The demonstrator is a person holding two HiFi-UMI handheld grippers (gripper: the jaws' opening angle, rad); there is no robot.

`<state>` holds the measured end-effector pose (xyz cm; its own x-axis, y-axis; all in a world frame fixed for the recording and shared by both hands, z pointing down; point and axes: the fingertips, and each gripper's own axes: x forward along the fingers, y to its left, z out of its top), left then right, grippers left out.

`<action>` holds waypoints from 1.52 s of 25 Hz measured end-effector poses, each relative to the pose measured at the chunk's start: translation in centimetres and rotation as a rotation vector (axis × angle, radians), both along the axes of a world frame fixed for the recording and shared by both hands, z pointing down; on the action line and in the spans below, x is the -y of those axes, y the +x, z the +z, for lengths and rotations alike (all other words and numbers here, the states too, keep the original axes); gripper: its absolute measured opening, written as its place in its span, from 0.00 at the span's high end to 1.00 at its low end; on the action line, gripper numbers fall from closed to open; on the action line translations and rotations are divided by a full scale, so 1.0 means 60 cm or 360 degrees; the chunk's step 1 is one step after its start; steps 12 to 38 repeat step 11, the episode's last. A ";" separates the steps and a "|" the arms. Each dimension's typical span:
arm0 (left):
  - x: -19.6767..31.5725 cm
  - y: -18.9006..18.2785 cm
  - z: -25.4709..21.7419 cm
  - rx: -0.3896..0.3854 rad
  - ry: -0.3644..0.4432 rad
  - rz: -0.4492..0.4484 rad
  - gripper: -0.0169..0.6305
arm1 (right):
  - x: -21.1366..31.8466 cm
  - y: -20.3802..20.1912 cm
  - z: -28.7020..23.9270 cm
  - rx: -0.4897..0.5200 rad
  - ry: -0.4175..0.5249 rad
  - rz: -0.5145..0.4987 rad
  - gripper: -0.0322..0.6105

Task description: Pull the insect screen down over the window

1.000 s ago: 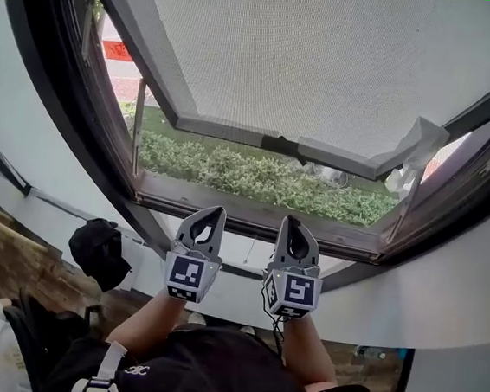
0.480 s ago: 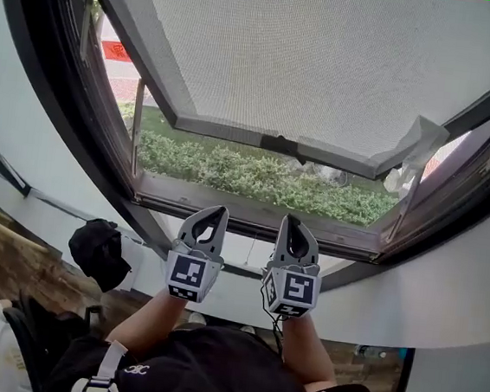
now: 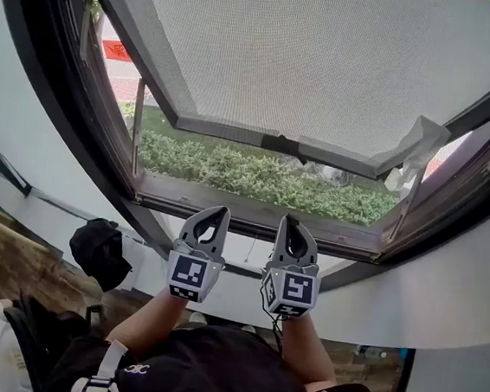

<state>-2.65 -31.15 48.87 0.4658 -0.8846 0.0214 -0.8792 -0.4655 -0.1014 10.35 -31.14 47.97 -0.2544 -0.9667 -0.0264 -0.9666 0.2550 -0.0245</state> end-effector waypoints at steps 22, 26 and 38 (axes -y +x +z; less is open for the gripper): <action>-0.002 0.002 0.005 -0.0001 0.0002 0.0017 0.96 | -0.001 -0.002 0.006 -0.0035 -0.0005 -0.0017 0.94; -0.002 0.002 0.005 -0.0001 0.0002 0.0017 0.96 | -0.001 -0.002 0.006 -0.0035 -0.0005 -0.0017 0.94; -0.002 0.002 0.005 -0.0001 0.0002 0.0017 0.96 | -0.001 -0.002 0.006 -0.0035 -0.0005 -0.0017 0.94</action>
